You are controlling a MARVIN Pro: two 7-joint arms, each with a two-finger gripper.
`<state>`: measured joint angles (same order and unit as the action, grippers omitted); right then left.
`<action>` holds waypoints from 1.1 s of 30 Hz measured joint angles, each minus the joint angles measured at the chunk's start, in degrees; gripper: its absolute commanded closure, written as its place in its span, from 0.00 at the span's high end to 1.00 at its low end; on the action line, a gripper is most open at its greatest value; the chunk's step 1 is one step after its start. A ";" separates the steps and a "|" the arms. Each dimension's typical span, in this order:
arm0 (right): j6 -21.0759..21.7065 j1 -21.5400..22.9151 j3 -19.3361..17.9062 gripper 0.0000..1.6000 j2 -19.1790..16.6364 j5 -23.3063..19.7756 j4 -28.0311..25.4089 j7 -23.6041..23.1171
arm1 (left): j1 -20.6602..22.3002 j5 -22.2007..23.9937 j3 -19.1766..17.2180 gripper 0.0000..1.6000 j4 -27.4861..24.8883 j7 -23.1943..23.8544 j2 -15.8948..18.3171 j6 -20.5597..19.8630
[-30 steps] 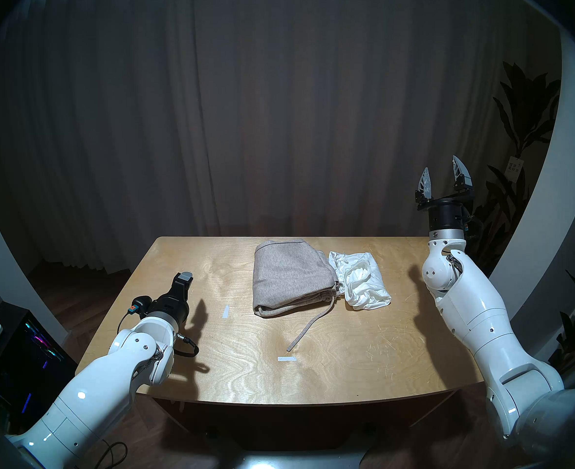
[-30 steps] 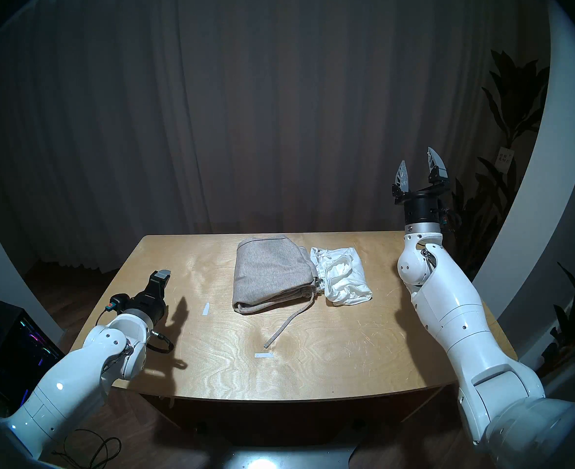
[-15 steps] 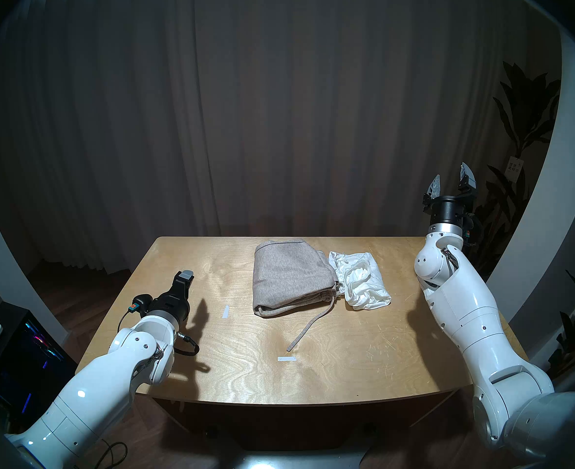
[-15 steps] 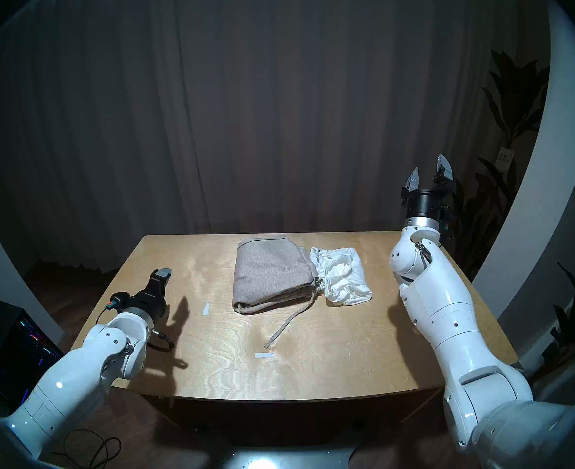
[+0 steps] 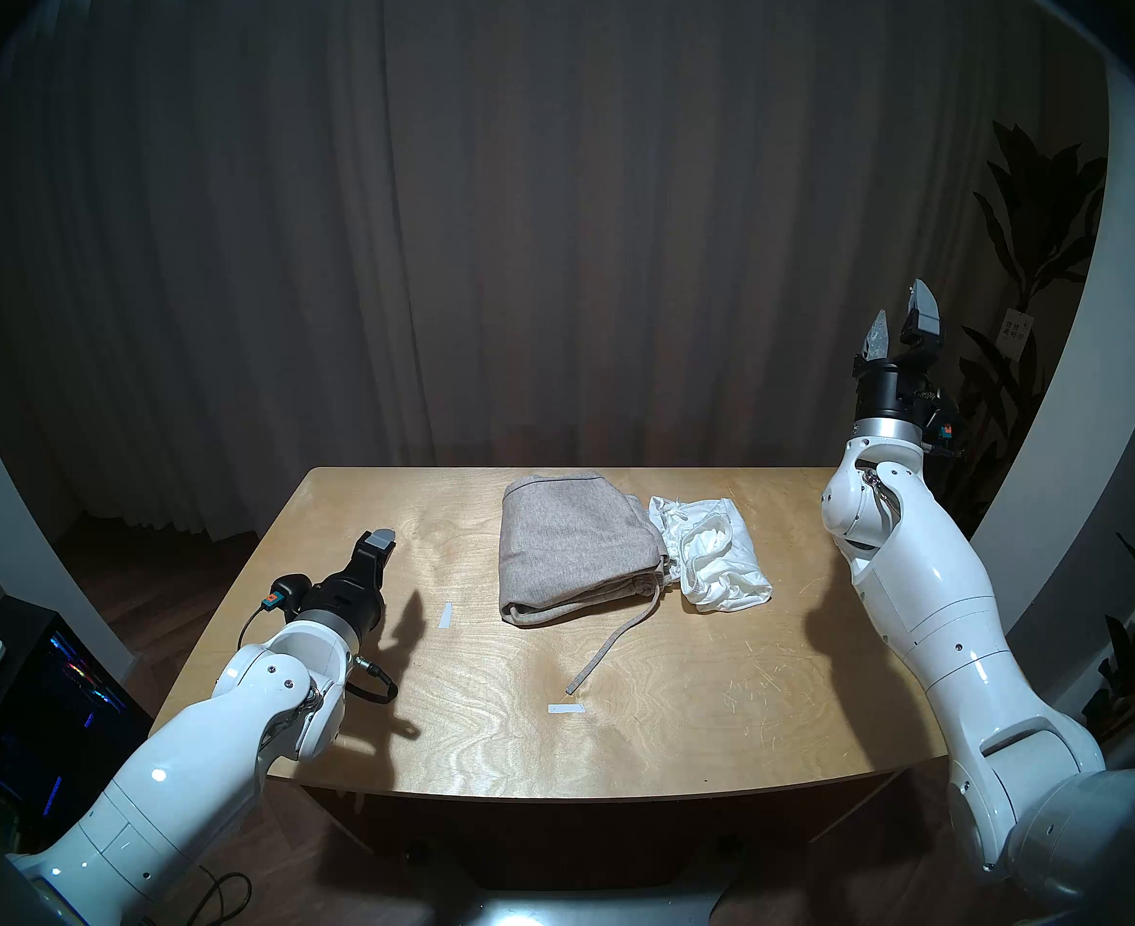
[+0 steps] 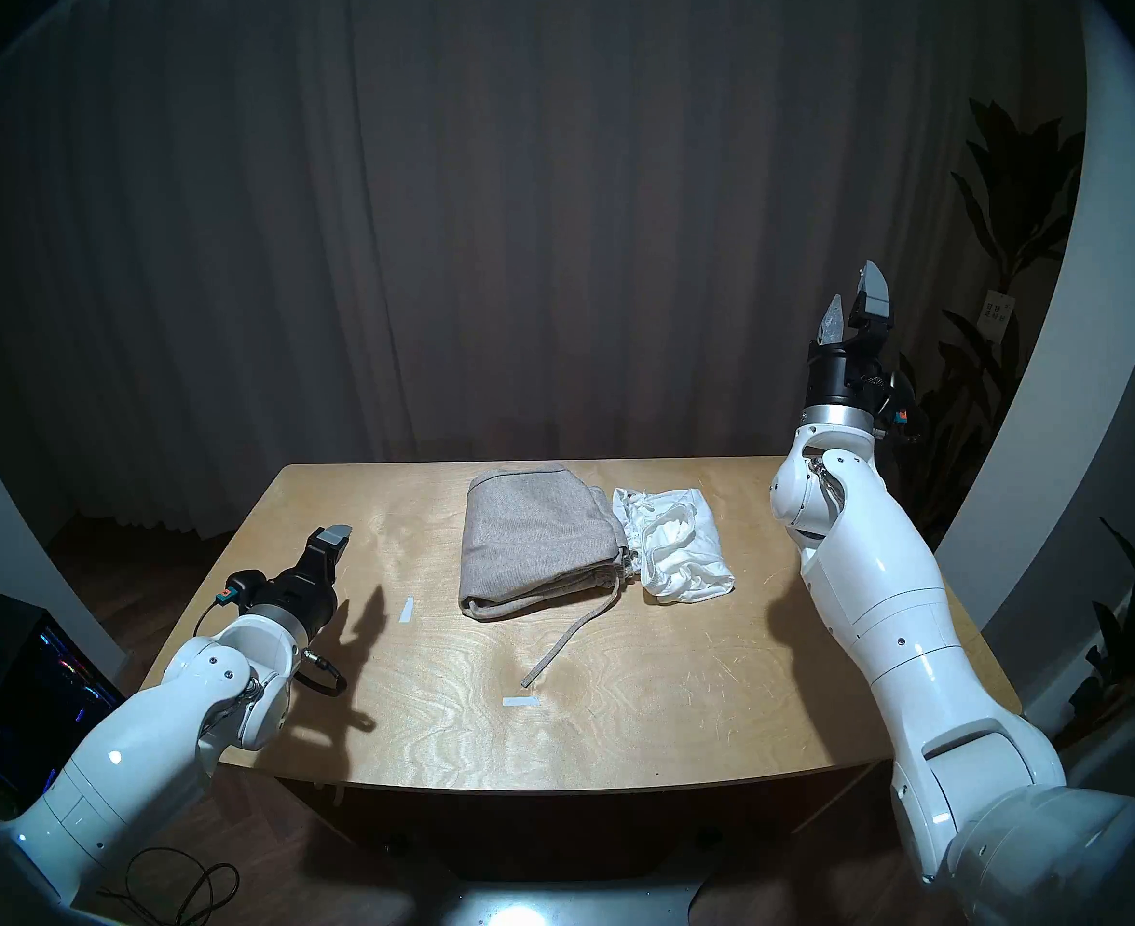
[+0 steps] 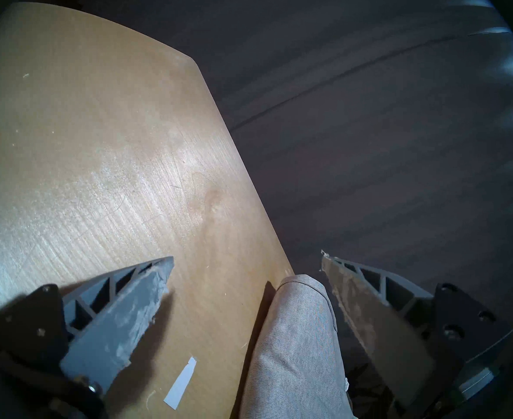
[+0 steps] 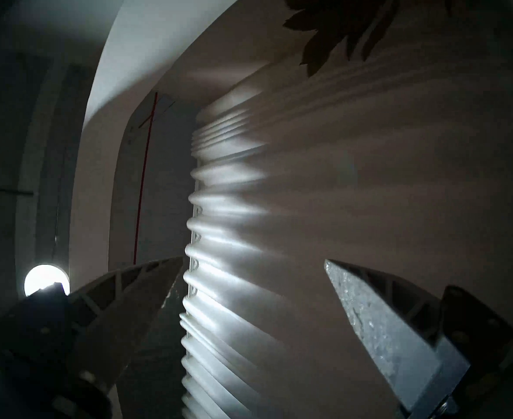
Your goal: Fold pants twice and stack them
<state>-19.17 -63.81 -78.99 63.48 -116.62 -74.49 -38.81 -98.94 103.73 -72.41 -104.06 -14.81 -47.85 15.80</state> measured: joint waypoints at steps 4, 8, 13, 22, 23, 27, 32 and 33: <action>-1.64 0.02 1.88 1.00 -2.36 2.06 -0.81 4.68 | -0.41 0.02 -0.26 1.00 -0.33 0.82 0.30 -0.36; -2.27 -0.02 3.90 1.00 -4.43 2.75 -1.58 9.40 | -1.25 0.07 -0.62 1.00 -0.55 1.47 0.55 -0.49; -1.58 -0.26 6.56 1.00 -7.86 6.58 -2.73 14.93 | -2.28 0.11 -0.97 1.00 -0.78 2.01 0.76 -0.35; 2.53 0.07 9.95 1.00 -13.18 15.01 -2.07 13.63 | -2.75 0.09 -1.19 1.00 -1.11 2.30 0.87 -0.01; 3.07 0.12 9.92 1.00 -13.72 15.51 -1.62 12.46 | -2.74 0.08 -1.21 1.00 -1.19 2.32 0.88 0.03; 4.00 0.27 9.58 1.00 -14.56 16.29 -0.21 9.80 | -2.65 0.06 -1.20 1.00 -1.22 2.35 0.88 0.06; 5.62 0.65 9.47 1.00 -15.26 17.06 2.14 5.39 | -1.97 0.03 -0.69 1.00 -1.17 2.22 0.97 -0.83; 6.02 0.67 9.60 1.00 -15.44 17.29 2.27 5.05 | -1.87 0.01 -0.60 1.00 -1.14 2.20 0.97 -0.98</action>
<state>-13.15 -63.15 -69.40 48.04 -99.33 -72.22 -33.75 -100.81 103.74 -73.00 -105.20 -12.61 -46.88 14.82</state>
